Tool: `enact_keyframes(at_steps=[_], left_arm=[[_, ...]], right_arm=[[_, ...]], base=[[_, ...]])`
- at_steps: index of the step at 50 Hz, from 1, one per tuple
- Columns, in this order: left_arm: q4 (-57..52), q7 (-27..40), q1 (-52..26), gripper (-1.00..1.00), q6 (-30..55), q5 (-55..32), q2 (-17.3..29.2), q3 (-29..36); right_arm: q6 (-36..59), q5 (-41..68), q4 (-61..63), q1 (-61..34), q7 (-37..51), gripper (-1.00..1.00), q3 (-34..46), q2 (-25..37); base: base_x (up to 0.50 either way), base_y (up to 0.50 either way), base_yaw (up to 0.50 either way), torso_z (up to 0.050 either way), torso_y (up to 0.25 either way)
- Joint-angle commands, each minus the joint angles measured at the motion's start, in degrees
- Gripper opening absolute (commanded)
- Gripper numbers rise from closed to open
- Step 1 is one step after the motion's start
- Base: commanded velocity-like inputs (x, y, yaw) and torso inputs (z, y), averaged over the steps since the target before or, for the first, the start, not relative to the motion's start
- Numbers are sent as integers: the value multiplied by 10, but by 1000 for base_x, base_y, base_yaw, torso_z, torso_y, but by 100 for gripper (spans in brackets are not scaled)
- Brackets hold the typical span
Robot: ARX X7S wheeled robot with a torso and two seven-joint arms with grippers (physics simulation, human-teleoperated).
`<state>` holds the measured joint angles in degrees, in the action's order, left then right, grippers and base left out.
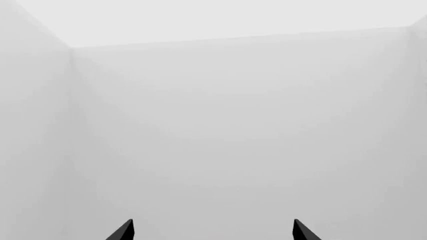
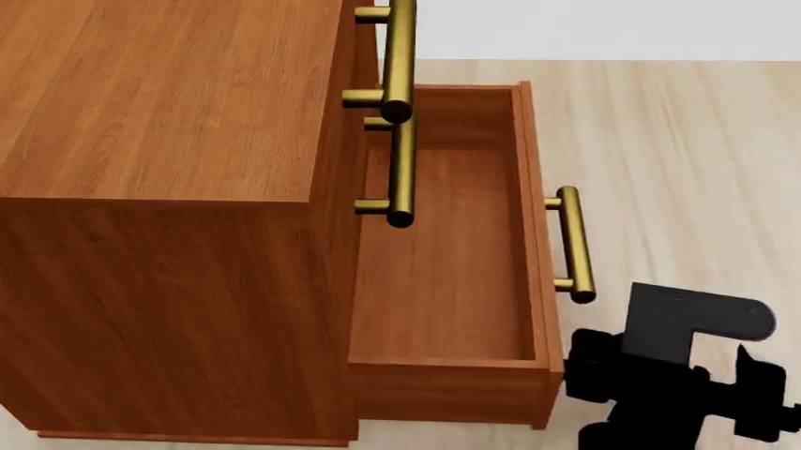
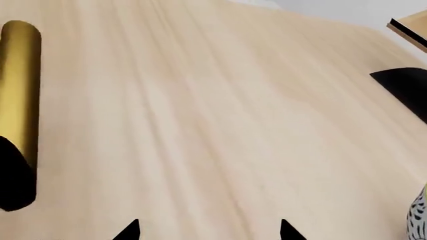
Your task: Close the bottom drawer of the cabinet and open the top drawer.
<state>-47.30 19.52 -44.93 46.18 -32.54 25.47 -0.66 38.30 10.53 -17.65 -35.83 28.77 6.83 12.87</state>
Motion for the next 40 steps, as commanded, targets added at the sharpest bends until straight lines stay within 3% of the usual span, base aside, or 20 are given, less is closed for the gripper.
enact_keyframes(at_steps=[1, 40], left_arm=[[-1, 3, 0, 100, -1, -1, 2, 4], [0, 10, -9, 100, 0, -10, 10, 5]], right_arm=[[-33, 23, 19, 9, -43, 100, 17, 0], [-109, 95, 45, 20, -197, 100, 60, -7]], base=[[0, 0, 0, 0, 0], [0, 0, 0, 0, 0]])
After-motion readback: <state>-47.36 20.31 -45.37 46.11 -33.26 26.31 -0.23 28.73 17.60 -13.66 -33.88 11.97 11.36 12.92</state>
